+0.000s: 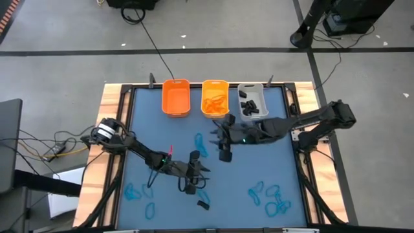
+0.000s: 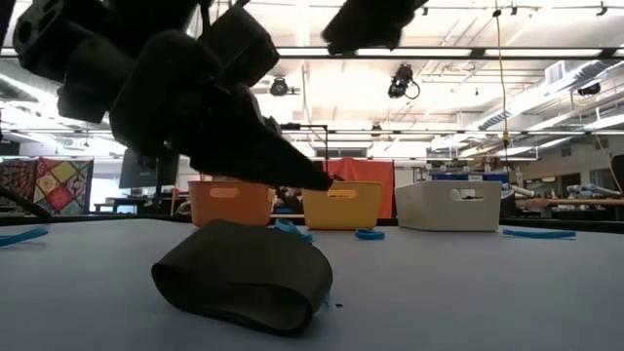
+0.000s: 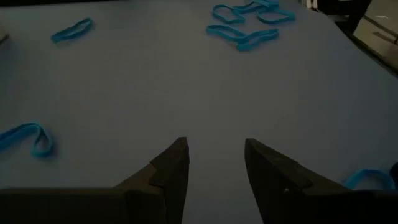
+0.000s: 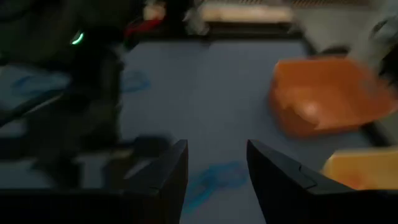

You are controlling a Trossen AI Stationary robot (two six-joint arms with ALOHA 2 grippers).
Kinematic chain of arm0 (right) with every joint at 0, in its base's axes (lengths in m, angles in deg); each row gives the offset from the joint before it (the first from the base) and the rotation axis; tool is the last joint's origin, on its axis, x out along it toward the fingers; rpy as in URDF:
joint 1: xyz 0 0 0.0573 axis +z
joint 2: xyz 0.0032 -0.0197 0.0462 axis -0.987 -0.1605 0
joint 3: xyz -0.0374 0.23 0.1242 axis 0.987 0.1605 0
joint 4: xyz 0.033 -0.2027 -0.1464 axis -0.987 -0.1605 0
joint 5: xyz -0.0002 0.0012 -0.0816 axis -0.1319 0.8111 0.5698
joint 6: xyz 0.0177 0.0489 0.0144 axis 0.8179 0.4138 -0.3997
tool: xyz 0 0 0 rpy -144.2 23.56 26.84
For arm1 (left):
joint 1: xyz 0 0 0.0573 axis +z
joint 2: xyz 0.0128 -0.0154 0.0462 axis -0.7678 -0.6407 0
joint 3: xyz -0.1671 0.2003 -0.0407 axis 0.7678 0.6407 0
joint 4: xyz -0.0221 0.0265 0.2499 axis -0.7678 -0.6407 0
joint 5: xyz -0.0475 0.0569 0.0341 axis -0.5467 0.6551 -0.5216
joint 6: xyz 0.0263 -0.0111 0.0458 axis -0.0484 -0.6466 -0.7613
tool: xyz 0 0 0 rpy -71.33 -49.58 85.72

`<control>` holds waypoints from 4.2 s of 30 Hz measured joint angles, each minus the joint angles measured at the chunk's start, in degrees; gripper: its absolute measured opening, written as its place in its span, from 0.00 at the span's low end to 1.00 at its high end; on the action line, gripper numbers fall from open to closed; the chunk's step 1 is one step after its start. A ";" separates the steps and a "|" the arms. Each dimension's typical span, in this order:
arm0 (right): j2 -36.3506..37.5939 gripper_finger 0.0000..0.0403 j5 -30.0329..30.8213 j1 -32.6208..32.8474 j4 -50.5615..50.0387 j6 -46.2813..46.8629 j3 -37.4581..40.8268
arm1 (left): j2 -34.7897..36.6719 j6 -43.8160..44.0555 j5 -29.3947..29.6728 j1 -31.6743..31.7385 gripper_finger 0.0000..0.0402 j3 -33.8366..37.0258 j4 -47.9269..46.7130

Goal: Sort rubber bands into baskets
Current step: Put the black rubber band into the gray bin

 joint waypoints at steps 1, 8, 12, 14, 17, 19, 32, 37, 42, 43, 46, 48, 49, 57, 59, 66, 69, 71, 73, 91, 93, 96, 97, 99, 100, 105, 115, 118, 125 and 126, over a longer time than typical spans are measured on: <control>0.20 0.43 0.04 1.35 -2.41 1.73 0.02 | -0.82 0.02 -0.01 -0.18 0.40 -1.22 0.60; -2.26 0.43 5.24 13.28 -7.79 13.56 0.08 | -2.27 0.24 -0.07 -3.64 0.40 -5.26 0.17; -3.71 0.43 7.57 19.57 -9.46 22.17 0.08 | -2.54 0.25 0.17 -5.33 0.40 -6.92 0.85; -4.22 0.43 8.16 22.36 -10.67 26.67 0.12 | -2.75 0.27 0.17 -5.88 0.40 -7.64 1.09; -4.78 0.43 9.68 27.07 -11.60 31.82 0.13 | -3.49 0.00 -0.16 -6.76 0.40 -8.28 1.24; -5.30 0.43 11.01 29.89 -11.21 34.78 0.08 | -3.66 0.00 -0.28 -7.54 0.40 -8.16 0.13; -9.07 0.43 15.85 37.71 -11.48 48.78 0.09 | -5.40 0.11 -0.42 -14.42 0.40 -7.92 -1.12; -10.17 0.43 15.11 37.73 -10.82 49.64 0.11 | -5.40 3.44 0.47 -16.26 0.40 -7.88 -7.48; -10.18 0.43 15.38 37.49 -10.36 49.16 0.11 | -5.38 4.54 4.93 -16.77 0.40 -7.90 -10.67; -10.20 0.43 15.40 37.43 -10.19 48.60 0.11 | -5.38 4.49 5.68 -16.76 0.40 -7.90 -10.62; -10.18 0.43 15.36 37.20 -9.35 47.90 0.11 | -5.38 4.57 7.33 -16.69 0.40 -7.90 -11.72; -10.18 0.43 15.19 37.19 -9.37 47.42 0.11 | -5.38 4.59 7.74 -16.69 0.40 -7.90 -12.94; -10.18 0.43 15.16 37.21 -9.37 46.75 0.11 | -5.38 4.63 7.76 -16.69 0.40 -7.90 -13.55; -10.18 0.43 15.11 36.83 -9.64 43.53 0.11 | -6.47 4.82 8.33 -16.65 0.26 -7.90 -13.97; -10.18 0.43 15.21 36.32 -9.66 42.81 0.11 | -6.47 4.46 8.34 -16.62 0.16 -7.90 -13.74; -10.18 0.43 16.39 33.36 -10.01 36.71 0.11 | -3.41 -1.83 10.95 -15.63 0.05 -7.90 -7.79; -10.18 0.42 16.45 31.39 -8.96 33.54 0.11 | -0.62 -3.89 12.44 -13.72 0.05 -7.90 -8.09; -10.18 0.41 16.43 30.27 -6.99 30.05 0.11 | 1.40 -4.55 12.63 -11.99 0.04 -7.90 -8.29; -10.18 0.42 15.45 29.15 -5.59 25.87 0.11 | 3.09 -4.54 12.06 -10.12 0.03 -7.90 -9.49; -10.18 0.63 4.10 18.79 -6.26 11.13 0.11 | 7.91 -9.41 -12.19 3.58 0.03 -7.90 -13.63; -10.18 0.58 3.38 18.51 -6.80 11.85 0.11 | 7.91 -9.37 -13.63 4.42 0.03 -7.90 -13.05; -10.18 0.44 3.21 18.30 -7.06 13.76 0.11 | 7.91 -9.11 -14.75 5.23 0.03 -7.90 -12.92; -10.18 0.39 3.21 18.32 -7.09 14.09 0.11 | 7.91 -9.01 -14.85 5.36 0.03 -7.90 -13.02; -10.18 0.25 3.22 18.32 -7.13 14.09 0.11 | 7.91 -8.98 -14.91 5.49 0.03 -7.90 -12.97; -10.18 0.18 3.20 18.32 -7.19 13.91 0.11 | 7.91 -8.89 -14.91 5.61 0.03 -7.90 -12.92; -10.16 0.05 4.42 17.19 -9.46 16.89 0.06 | 7.91 -2.33 -15.64 7.32 0.06 -7.90 -13.18; -8.86 0.04 9.75 -1.25 -28.85 11.74 0.11 | 7.91 2.16 -17.89 14.76 0.36 -7.90 -22.20; -8.09 0.04 7.27 -8.71 -30.30 6.05 0.11 | 7.91 2.99 -17.65 16.10 0.38 -7.88 -22.62; -6.77 0.04 2.40 -26.57 -33.57 -3.92 0.08 | 7.92 3.06 -17.09 18.17 0.38 -7.21 -21.47; -6.62 0.04 1.77 -28.62 -34.47 -4.73 0.08 | 8.23 3.06 -17.05 18.47 0.38 -6.55 -21.31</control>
